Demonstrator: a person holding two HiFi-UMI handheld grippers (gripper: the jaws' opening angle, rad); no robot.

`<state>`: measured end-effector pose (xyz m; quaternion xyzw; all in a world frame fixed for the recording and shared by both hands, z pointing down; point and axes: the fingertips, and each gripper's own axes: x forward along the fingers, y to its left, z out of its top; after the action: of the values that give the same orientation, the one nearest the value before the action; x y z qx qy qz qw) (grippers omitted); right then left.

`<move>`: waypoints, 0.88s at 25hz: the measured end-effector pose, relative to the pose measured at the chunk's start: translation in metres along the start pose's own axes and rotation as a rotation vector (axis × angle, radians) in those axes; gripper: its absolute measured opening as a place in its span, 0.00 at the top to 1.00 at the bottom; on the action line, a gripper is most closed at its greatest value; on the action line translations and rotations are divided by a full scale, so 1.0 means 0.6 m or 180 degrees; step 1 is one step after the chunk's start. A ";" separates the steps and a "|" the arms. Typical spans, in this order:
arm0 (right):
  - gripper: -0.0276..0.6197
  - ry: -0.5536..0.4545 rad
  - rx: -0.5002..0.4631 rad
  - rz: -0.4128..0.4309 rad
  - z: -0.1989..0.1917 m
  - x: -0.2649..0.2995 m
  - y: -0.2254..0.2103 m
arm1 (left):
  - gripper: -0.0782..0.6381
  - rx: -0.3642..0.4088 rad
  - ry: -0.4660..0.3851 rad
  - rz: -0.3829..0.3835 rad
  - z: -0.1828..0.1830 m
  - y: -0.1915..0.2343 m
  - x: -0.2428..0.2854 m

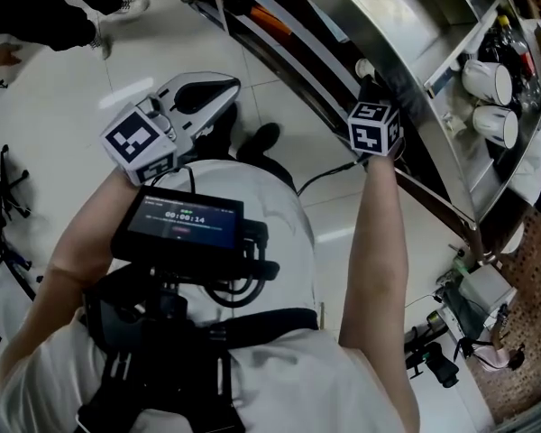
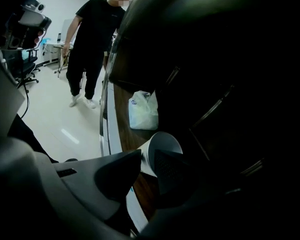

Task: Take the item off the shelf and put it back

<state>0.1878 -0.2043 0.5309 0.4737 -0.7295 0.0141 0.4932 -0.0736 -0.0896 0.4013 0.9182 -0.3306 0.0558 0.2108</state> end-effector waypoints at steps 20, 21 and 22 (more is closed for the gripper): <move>0.81 -0.0650 -0.0036 -0.0146 0.052 -0.053 0.017 | 0.88 0.0118 0.0038 -0.0157 0.011 -0.010 0.019; 0.81 -0.0684 -0.0040 -0.0132 0.056 -0.056 0.020 | 0.88 0.0111 0.0047 -0.0152 0.013 -0.009 0.020; 0.81 -0.0714 -0.0055 -0.0121 0.059 -0.060 0.024 | 0.88 0.0110 0.0052 -0.0154 0.014 -0.009 0.021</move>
<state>0.1551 -0.1894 0.4928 0.4818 -0.7711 -0.0546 0.4127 -0.0608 -0.0967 0.3948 0.9290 -0.3054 0.0639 0.1989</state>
